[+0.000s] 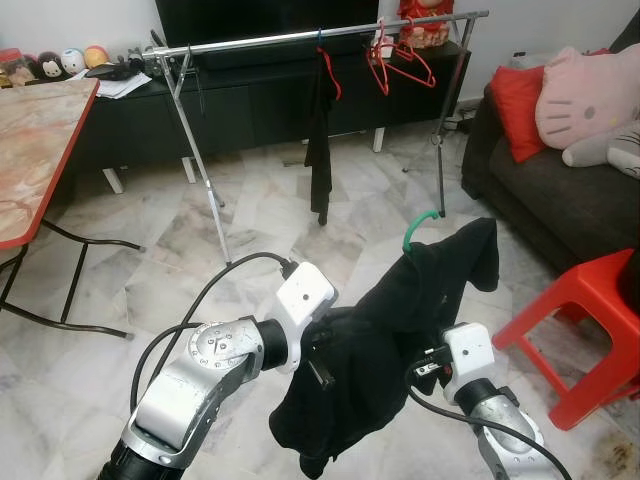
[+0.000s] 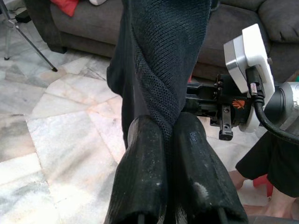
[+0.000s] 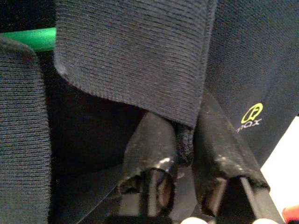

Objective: Hang hanger

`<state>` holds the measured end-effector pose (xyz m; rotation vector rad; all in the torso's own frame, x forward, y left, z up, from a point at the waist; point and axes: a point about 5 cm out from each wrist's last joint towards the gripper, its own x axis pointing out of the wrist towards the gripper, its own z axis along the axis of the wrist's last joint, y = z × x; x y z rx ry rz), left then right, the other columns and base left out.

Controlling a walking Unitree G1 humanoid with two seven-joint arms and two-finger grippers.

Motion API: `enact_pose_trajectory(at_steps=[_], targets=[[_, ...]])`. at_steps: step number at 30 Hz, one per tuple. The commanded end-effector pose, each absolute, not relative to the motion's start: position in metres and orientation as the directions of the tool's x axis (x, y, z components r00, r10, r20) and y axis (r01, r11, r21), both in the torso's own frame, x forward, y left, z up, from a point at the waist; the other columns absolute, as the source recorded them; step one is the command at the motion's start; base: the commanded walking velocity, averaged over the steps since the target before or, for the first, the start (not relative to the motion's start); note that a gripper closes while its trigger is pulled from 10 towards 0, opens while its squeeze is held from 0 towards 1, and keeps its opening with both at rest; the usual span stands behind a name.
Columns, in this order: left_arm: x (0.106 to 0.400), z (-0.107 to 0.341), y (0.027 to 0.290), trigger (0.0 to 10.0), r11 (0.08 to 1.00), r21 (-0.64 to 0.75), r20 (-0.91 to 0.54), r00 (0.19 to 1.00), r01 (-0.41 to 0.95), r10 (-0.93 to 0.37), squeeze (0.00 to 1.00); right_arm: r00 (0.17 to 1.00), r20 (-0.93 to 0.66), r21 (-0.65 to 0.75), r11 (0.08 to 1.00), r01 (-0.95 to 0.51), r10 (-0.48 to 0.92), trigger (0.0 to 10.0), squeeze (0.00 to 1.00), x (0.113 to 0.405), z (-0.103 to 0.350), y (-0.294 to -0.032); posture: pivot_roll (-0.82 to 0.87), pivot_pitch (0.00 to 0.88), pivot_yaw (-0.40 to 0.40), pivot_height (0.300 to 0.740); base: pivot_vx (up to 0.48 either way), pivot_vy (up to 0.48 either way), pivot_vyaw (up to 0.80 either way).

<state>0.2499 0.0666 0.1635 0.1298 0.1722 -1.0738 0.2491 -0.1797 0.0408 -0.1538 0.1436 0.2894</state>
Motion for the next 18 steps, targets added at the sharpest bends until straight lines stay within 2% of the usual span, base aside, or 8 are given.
enact_pose_trajectory(at_steps=[1, 13, 18], targets=[[0.249, 0.172, 0.065, 10.0, 0.454, 0.043, -0.164, 0.454, 0.89, -0.876, 0.0, 0.948, -0.152, -0.12, 0.947, -0.297, 0.279, 0.0, 0.0, 0.251, 0.042, -0.177, -0.03, 0.0, -0.006, 0.74, 0.0, 0.0, 0.0], [0.246, 0.169, 0.07, 10.0, 0.451, 0.05, -0.189, 0.451, 0.891, -0.872, 0.0, 0.95, -0.149, -0.124, 0.948, -0.293, 0.274, 0.0, 0.0, 0.253, 0.043, -0.178, -0.03, 0.0, -0.007, 0.74, 0.0, 0.0, 0.0], [0.25, 0.152, 0.095, 10.0, 0.475, 0.141, -0.323, 0.494, 0.869, -0.807, 0.0, 0.949, -0.155, -0.14, 0.944, -0.297, 0.276, 0.0, 0.0, 0.254, 0.045, -0.181, -0.03, 0.0, -0.009, 0.74, 0.0, 0.0, 0.0]])
